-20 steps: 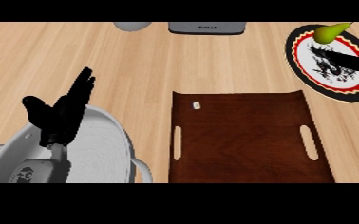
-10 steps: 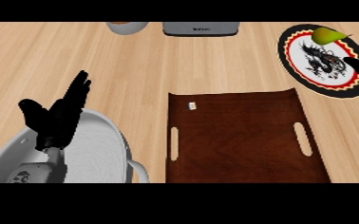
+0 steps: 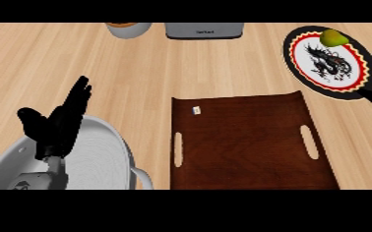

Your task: Pick the pear from the tray and place it in the plate

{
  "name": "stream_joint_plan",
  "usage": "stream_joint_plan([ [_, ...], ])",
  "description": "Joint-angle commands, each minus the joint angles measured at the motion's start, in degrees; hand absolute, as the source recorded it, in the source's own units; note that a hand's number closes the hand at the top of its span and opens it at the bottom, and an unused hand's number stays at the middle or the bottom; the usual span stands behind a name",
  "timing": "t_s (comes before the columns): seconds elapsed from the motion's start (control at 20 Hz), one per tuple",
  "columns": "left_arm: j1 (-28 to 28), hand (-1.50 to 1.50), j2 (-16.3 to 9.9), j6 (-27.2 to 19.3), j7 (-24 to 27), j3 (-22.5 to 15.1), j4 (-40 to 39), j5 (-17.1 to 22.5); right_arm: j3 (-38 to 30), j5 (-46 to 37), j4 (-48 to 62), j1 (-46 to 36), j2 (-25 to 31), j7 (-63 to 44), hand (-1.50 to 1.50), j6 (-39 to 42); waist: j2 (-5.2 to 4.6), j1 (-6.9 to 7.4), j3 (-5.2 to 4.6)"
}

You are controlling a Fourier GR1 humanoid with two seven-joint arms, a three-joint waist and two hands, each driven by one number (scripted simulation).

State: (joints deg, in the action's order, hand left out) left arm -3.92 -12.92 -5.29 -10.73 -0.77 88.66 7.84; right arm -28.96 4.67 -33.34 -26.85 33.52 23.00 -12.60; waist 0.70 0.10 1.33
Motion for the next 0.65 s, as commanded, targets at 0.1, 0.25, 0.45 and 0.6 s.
stream_joint_plan([
  [0.1,7.5,0.0,5.7,0.2,-0.9,-5.6,-4.1,-0.5,1.4,-0.9,0.3,4.8,-0.6,3.3,-1.5,2.9,-0.77,-0.33,-1.35],
  [0.25,3.2,0.0,2.5,2.0,-3.2,-1.2,-6.4,2.1,1.7,-1.6,0.3,7.2,2.3,4.0,-1.5,5.2,-0.9,-1.04,-1.38],
  [0.45,6.2,0.0,3.8,2.3,-3.1,-3.4,-4.1,1.3,2.5,-1.8,-1.6,8.3,-0.4,4.1,-1.5,3.3,-0.62,-0.69,-1.42],
  [0.6,6.3,0.0,5.0,1.0,-2.9,-4.0,-3.7,0.2,2.4,-1.4,-2.2,10.4,-1.9,5.2,-1.5,3.2,-0.62,-0.81,-1.4],
])
